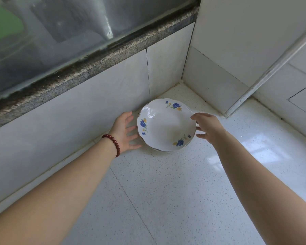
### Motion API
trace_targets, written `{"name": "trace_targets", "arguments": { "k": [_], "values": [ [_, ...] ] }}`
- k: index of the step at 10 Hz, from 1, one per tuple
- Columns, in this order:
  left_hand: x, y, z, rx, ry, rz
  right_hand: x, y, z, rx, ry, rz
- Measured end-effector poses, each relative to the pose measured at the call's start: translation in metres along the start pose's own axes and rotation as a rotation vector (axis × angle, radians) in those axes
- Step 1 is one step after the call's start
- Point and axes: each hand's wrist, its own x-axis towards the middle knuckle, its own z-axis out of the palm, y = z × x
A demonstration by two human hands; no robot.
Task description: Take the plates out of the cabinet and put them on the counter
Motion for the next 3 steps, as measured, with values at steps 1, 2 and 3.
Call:
{"name": "trace_targets", "arguments": {
  "k": [1,2,3],
  "values": [
    [-0.023,0.001,-0.003,0.013,-0.002,0.039,-0.017,-0.004,-0.004,-0.029,-0.002,-0.055],
    [-0.045,-0.002,-0.004,0.031,-0.031,0.076,-0.032,-0.007,-0.007,-0.036,0.001,-0.126],
    [-0.065,-0.007,-0.003,0.094,-0.040,0.135,-0.048,-0.010,-0.010,-0.018,-0.010,-0.208]
  ]
}}
